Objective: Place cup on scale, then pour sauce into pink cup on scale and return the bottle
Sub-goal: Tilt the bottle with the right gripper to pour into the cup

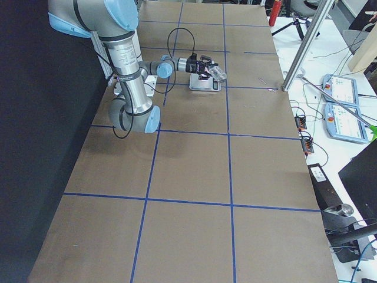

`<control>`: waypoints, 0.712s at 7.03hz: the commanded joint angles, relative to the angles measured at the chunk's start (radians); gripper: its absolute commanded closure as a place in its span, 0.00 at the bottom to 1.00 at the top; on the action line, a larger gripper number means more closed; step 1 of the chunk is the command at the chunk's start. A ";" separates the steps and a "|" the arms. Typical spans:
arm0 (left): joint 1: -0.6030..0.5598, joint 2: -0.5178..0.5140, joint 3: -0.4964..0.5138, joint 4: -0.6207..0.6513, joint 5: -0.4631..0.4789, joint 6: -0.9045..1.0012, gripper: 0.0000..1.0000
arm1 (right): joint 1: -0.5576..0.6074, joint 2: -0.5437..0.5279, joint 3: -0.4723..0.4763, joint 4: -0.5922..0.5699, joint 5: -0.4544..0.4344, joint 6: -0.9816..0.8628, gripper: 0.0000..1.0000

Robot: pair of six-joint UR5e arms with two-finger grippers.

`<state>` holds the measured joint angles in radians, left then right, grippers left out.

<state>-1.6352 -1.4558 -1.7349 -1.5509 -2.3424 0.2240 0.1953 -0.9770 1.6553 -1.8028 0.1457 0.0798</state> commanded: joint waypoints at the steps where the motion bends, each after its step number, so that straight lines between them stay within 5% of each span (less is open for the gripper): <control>1: 0.000 0.000 0.000 0.000 0.000 0.000 0.00 | 0.000 0.000 0.001 0.000 -0.002 0.000 1.00; 3: 0.000 0.000 0.000 0.000 0.000 0.000 0.00 | 0.001 0.004 0.010 0.014 0.009 0.018 1.00; 5: 0.000 0.000 0.000 0.000 0.000 0.000 0.00 | 0.007 -0.029 0.011 0.333 0.096 0.020 1.00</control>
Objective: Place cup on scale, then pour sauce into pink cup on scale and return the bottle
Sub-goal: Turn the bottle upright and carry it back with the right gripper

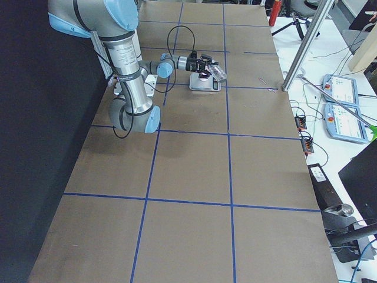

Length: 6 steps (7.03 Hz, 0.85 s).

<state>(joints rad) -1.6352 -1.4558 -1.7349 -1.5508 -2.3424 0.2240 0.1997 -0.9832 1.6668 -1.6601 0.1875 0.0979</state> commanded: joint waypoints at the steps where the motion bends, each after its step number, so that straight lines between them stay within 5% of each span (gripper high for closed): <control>1: 0.000 0.000 -0.002 0.000 0.000 0.000 0.00 | 0.006 -0.043 0.004 0.341 0.120 0.003 1.00; 3: 0.000 0.000 -0.002 -0.002 0.000 0.000 0.00 | 0.009 -0.048 0.005 0.569 0.208 0.110 1.00; 6: 0.000 -0.002 -0.003 -0.002 -0.002 0.000 0.00 | 0.007 -0.052 0.133 0.592 0.276 0.531 1.00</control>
<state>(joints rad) -1.6352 -1.4567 -1.7375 -1.5524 -2.3434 0.2240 0.2077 -1.0325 1.7341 -1.0765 0.4440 0.4675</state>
